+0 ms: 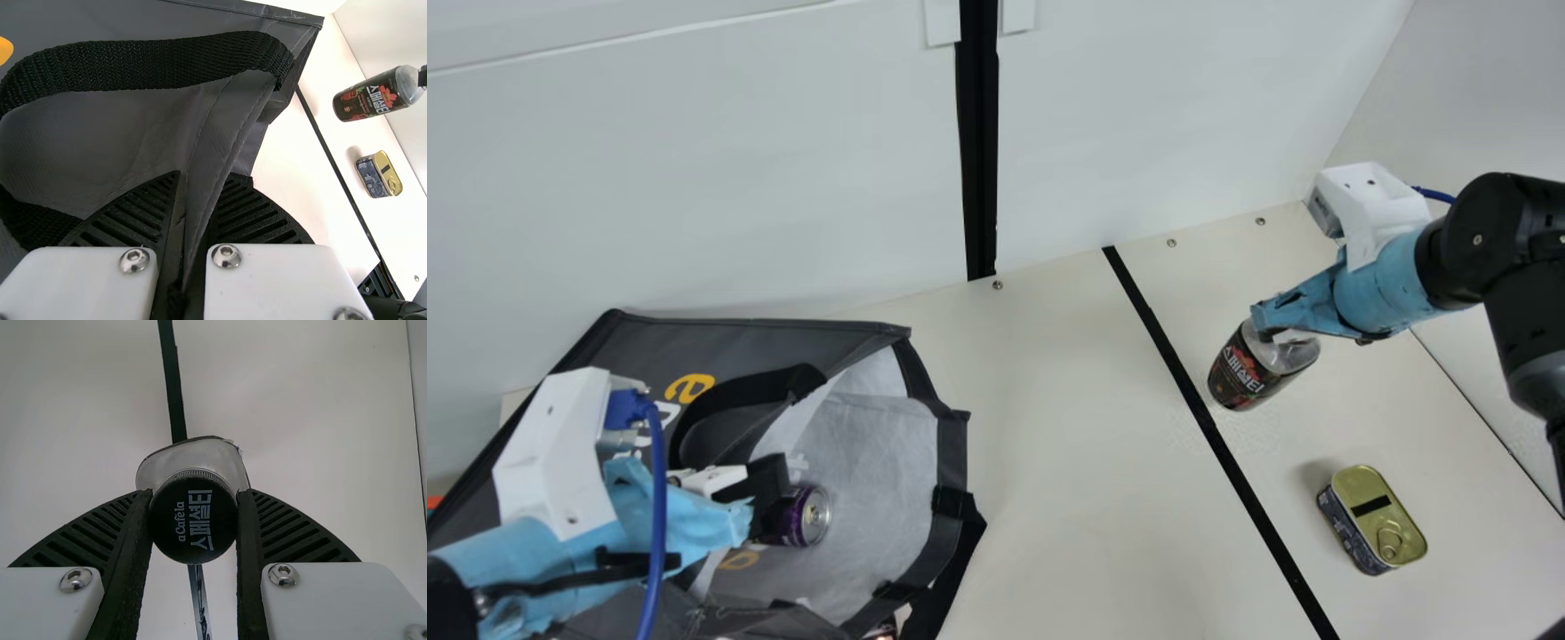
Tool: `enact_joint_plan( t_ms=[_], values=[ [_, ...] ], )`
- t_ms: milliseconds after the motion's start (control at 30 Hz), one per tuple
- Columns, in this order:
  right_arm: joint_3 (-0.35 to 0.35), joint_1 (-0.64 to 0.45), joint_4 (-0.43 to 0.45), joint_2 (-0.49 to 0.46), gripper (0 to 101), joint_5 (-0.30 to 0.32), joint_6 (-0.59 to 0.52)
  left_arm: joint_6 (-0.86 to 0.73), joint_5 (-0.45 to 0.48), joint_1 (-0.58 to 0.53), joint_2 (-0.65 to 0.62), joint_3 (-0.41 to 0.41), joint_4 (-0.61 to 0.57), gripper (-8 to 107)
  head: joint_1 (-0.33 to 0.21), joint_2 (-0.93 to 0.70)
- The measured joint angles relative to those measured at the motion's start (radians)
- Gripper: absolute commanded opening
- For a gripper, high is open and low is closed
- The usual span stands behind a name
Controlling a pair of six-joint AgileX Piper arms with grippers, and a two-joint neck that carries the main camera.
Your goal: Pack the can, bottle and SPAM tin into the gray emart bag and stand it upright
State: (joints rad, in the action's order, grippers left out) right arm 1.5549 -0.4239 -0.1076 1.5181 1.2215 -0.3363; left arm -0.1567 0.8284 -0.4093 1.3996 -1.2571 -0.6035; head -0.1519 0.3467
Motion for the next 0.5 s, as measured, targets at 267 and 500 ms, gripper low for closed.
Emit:
enact_joint_plan(
  t_ms=[267,500],
  values=[
    [-0.025,0.039,-0.012,-0.036,0,-0.001,-0.042,0.000,0.000,0.000,0.000,0.000,0.000,-8,0.000,0.002],
    [-0.029,0.054,-0.058,-0.042,0,-0.001,-0.108,0.000,0.000,0.000,0.000,0.000,0.000,-8,0.000,0.000]
  ],
)
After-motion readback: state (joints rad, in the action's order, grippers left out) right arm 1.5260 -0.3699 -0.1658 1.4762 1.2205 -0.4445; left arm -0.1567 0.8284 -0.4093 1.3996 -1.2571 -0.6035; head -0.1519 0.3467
